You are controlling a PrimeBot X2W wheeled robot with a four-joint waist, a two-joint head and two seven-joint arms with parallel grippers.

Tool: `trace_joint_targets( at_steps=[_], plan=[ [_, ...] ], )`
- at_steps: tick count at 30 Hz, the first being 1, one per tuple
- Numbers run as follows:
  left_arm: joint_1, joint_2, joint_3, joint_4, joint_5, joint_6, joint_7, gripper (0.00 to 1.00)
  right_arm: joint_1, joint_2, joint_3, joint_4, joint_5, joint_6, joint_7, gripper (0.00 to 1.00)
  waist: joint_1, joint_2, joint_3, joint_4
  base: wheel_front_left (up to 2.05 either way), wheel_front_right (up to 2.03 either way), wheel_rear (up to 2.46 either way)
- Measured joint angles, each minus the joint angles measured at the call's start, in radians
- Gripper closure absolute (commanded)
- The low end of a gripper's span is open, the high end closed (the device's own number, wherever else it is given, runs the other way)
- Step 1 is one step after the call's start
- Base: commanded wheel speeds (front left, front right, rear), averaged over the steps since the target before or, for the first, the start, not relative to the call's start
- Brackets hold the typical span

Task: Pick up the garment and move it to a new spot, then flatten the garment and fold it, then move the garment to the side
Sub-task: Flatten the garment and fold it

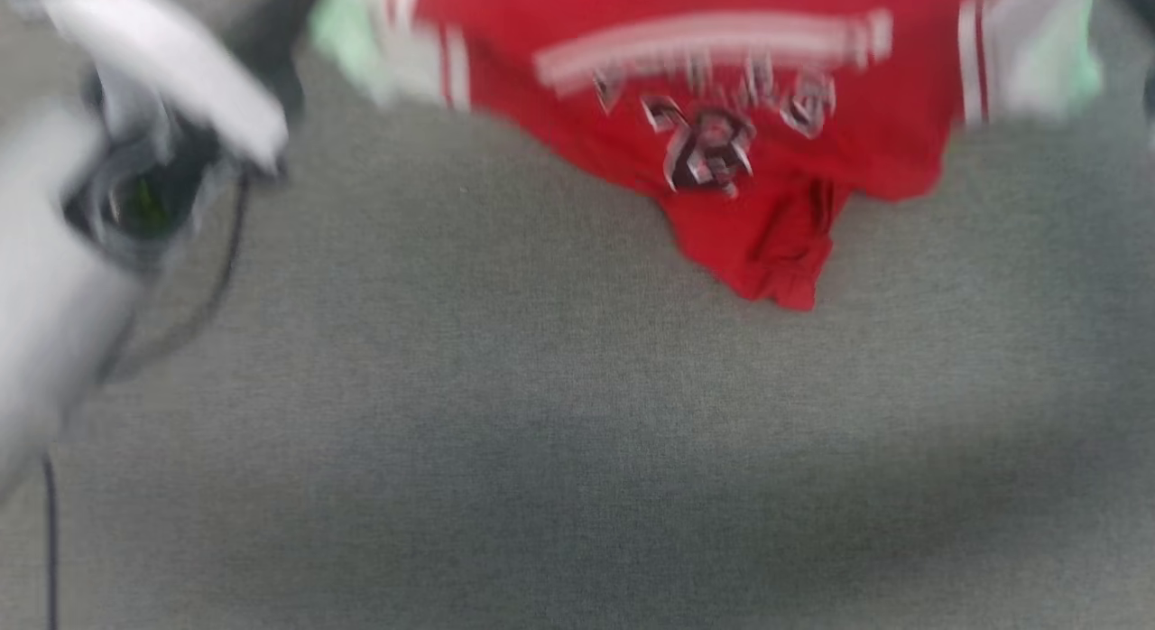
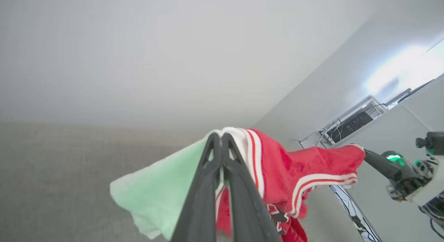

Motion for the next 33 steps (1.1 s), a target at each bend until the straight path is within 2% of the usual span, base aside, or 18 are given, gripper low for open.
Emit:
trace_joint_targets(
  at_steps=[4, 7, 12, 15, 20, 24, 33],
  plan=[
    [-0.199, -0.091, 0.047, 0.207, 0.036, 0.013, -0.040, 1.00, -0.201, 0.141, -0.051, 0.166, 0.006, 0.000, 0.041, 1.00, 0.0000, 0.0000, 0.057, -0.006, 0.00, 0.00, 0.00],
    [-0.362, -0.143, 0.100, 0.340, 0.054, 0.016, -0.098, 1.00, -0.365, 0.225, -0.085, 0.301, -0.040, 0.000, 0.027, 1.00, 0.0000, 0.0000, 0.099, -0.011, 0.00, 0.00, 0.00],
    [-0.580, -0.189, 0.196, 0.475, 0.055, 0.009, -0.178, 1.00, -0.578, 0.320, -0.128, 0.473, -0.143, 0.000, -0.098, 1.00, 0.0000, 0.0000, 0.140, -0.022, 0.00, 0.00, 0.00],
    [-0.629, -0.206, 0.215, 0.506, 0.051, 0.003, -0.186, 1.00, -0.640, 0.338, -0.136, 0.535, -0.169, 0.000, -0.147, 1.00, 0.0000, 0.0000, 0.129, -0.019, 0.00, 0.00, 0.00],
    [-0.586, -0.196, 0.197, 0.450, 0.053, 0.001, -0.158, 1.00, -0.643, 0.325, -0.089, 0.546, -0.156, 0.000, -0.143, 1.00, 0.0001, 0.0000, 0.102, -0.008, 0.00, 0.00, 0.00],
    [-0.392, -0.150, 0.142, 0.336, 0.053, 0.002, -0.112, 1.00, -0.502, 0.269, -0.002, 0.463, -0.111, 0.000, -0.086, 1.00, 0.0001, 0.0000, 0.082, -0.002, 0.00, 0.00, 0.00],
    [0.151, 0.025, -0.018, 0.090, 0.052, 0.001, -0.070, 1.00, -0.055, 0.044, 0.110, 0.152, 0.043, 0.000, 0.054, 1.00, 0.0000, 0.0000, 0.028, -0.004, 0.00, 0.00, 0.00]
  ],
)
